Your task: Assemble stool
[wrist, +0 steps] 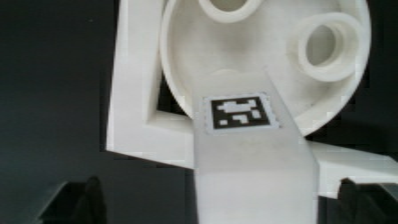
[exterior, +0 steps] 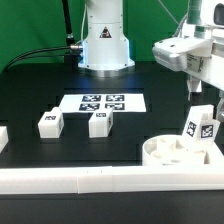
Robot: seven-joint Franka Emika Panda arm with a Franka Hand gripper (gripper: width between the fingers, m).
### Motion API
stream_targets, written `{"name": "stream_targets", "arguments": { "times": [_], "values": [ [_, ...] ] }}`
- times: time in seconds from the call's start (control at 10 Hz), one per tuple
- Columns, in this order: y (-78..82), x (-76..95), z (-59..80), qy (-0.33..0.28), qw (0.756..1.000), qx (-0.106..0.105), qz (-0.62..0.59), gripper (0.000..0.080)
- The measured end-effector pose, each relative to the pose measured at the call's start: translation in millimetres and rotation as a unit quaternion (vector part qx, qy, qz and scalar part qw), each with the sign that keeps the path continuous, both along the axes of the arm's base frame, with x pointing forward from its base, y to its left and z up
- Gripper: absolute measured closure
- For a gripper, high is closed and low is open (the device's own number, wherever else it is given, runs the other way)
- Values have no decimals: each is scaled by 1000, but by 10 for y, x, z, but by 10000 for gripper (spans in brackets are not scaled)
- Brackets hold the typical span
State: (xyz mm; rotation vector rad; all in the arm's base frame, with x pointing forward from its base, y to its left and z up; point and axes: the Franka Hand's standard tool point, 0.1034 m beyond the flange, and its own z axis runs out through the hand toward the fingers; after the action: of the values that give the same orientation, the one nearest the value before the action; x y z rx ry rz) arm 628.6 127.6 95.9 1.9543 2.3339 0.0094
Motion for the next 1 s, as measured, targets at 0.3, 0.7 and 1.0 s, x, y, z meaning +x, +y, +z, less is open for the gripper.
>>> {"name": "stream_targets", "arguments": {
  "times": [0.3,0.7,1.0],
  "values": [
    [-64,-4,-48,3,1000,0,-5,408],
    [-73,-5,-53,3,1000,0,-17,469],
    [-68,-25,-60,0,986,16,-167,469]
  ]
}}
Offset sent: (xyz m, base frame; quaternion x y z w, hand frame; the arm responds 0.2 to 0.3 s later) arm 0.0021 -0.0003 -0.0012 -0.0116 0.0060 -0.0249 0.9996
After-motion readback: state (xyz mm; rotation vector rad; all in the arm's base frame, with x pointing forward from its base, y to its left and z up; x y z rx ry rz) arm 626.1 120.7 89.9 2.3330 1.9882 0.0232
